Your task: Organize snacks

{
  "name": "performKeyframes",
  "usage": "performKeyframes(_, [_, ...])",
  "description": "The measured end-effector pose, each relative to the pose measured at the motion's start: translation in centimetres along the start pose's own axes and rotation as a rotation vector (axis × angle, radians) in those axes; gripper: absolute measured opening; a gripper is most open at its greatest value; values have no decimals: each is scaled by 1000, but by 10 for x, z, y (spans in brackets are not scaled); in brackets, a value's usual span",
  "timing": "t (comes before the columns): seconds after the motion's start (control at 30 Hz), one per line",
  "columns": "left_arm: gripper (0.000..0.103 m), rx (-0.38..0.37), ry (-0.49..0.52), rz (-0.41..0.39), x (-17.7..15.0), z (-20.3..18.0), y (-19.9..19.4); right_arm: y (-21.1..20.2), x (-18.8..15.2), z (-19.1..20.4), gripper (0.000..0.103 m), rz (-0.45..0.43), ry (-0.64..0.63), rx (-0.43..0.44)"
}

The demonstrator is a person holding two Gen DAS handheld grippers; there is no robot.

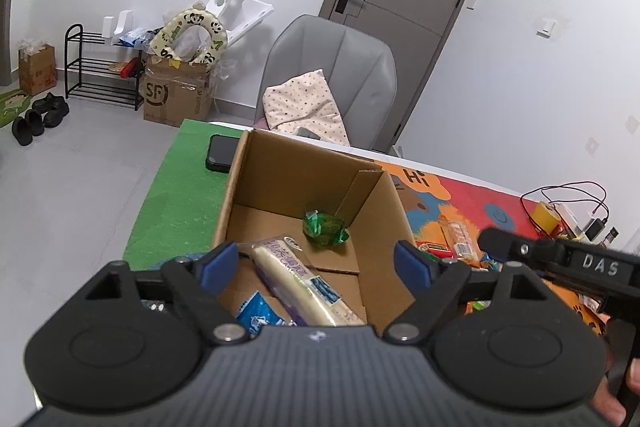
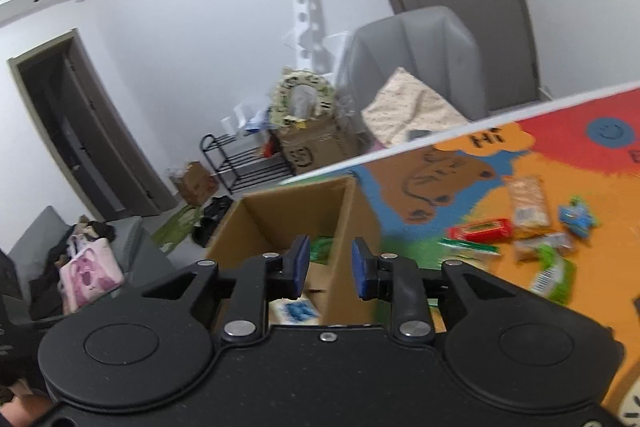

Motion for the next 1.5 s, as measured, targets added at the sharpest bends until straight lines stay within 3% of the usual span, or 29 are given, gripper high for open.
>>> performKeyframes(0.1, [86, 5, -1, -2, -2, 0, 1, 1, -11, -23, 34, 26, 35, -70])
performKeyframes(0.17, [86, 7, -1, 6, -3, 1, 4, 5, -23, -36, 47, 51, 47, -110])
performKeyframes(0.27, [86, 8, 4, 10, -5, 0, 5, 9, -40, -44, 54, 80, 44, -149])
performKeyframes(0.43, [87, 25, 19, 23, -12, 1, 6, 12, -59, -56, 63, 109, 62, -165])
performKeyframes(0.57, [90, 41, 24, 20, -18, 5, 3, 12, -69, -61, 78, 112, 63, -171])
performKeyframes(0.67, [91, 37, 36, 29, -23, 3, 2, 12, -76, -66, 79, 117, 63, -179])
performKeyframes(0.83, [96, 18, 91, 24, -25, -10, -4, 13, -86, -74, 79, 134, 75, -182])
performKeyframes(1.1, [96, -3, 90, 22, -25, -10, -6, 23, -92, -74, 77, 160, 40, -217])
performKeyframes(1.13, [96, -2, 87, 20, -24, -9, -7, 25, -93, -75, 75, 165, 34, -229])
performKeyframes(1.27, [96, -7, 78, 8, -21, -6, -9, 33, -97, -78, 44, 193, 12, -269])
performKeyframes(1.37, [96, -10, 76, 9, -19, -5, -9, 30, -96, -76, 35, 192, 3, -272])
performKeyframes(1.5, [96, -15, 76, 5, -17, -4, -10, 21, -85, -69, 33, 155, 0, -256])
Point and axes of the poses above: each gripper's, at about its wrist camera, not at the fingertips, and y roughly the way its jaws point, z to its left, x to its top, the point moved 9 cm from there along y, roughly the way its jaws point, and after that the axes turned 10 degrees about z, right-handed, at the moved point
